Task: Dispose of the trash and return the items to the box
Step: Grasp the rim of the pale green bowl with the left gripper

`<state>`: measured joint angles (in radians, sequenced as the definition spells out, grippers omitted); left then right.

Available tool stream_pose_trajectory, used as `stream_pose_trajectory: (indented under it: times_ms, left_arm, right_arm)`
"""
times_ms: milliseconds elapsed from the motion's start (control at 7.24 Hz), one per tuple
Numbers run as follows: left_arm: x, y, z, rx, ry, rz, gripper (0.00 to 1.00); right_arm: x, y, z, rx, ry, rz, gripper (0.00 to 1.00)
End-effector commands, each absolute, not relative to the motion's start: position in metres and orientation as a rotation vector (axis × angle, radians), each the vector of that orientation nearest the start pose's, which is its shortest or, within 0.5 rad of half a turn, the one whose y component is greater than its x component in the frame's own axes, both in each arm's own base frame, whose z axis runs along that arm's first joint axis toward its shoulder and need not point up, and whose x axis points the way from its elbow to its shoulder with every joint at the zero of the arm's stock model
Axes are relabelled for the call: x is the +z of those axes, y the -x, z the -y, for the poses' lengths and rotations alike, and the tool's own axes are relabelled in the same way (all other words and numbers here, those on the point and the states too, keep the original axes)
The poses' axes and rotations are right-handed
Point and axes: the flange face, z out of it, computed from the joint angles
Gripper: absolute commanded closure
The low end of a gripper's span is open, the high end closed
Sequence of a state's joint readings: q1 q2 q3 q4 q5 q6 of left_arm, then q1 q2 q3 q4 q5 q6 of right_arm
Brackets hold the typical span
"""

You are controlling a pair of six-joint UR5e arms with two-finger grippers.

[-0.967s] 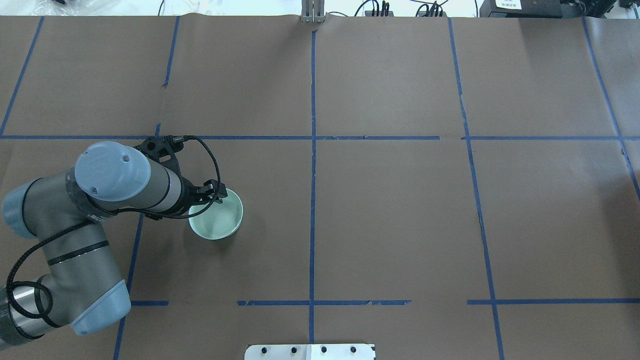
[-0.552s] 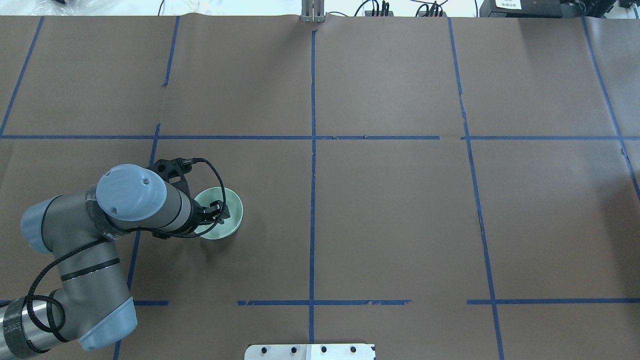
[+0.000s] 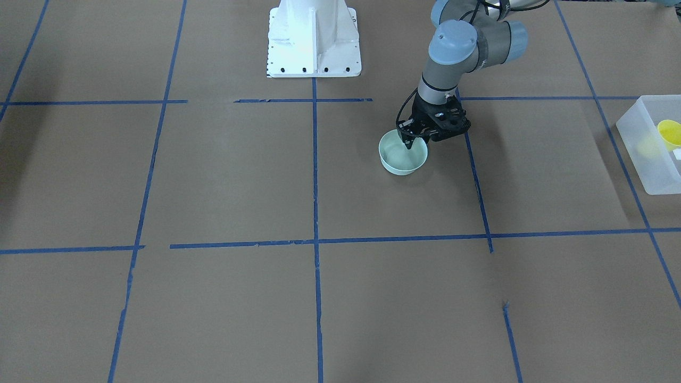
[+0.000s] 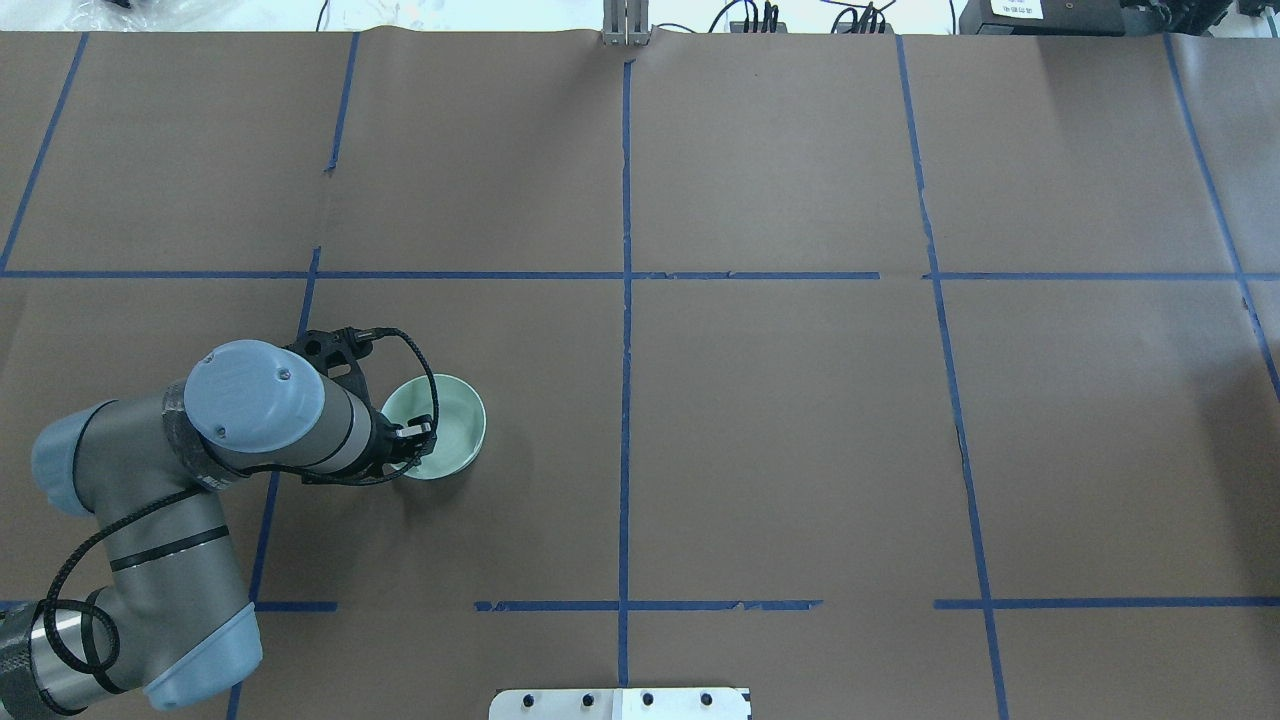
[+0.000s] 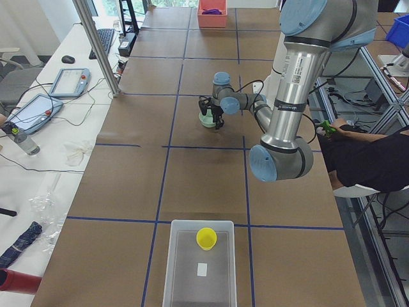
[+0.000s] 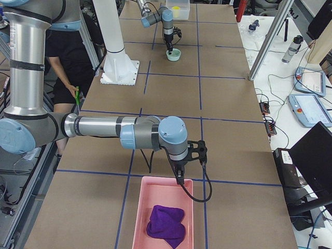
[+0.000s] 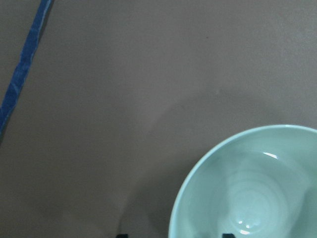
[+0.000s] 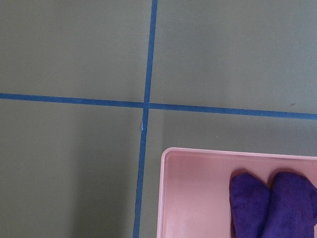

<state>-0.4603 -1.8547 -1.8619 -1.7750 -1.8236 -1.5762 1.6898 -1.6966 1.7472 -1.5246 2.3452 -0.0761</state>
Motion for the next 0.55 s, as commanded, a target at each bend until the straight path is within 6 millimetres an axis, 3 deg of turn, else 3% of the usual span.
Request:
stream_pose_trajectory:
  times_ms: [0, 138, 276, 414]
  left_arm:
    - [0.347, -0.478, 0.357, -0.331, 0.063, -0.829, 1.0]
    - [0.337, -0.468, 0.36, -0.336, 0.053, -0.851, 1.0]
    - [0.316, -0.446, 0.36, -0.337, 0.033, -0.893, 1.0]
    - [0.302, -0.402, 0.392, -0.362, 0.051, -0.91, 1.0]
  right_arm:
    - [0.625, -0.113, 0.435, -0.006, -0.168, 0.758, 0.0]
    - [0.625, -0.112, 0.435, -0.01, -0.169, 0.758, 0.0]
    - [0.625, -0.104, 0.438, -0.028, -0.164, 0.758, 0.0]
    - [0.625, -0.096, 0.439, -0.045, -0.155, 0.757, 0.0]
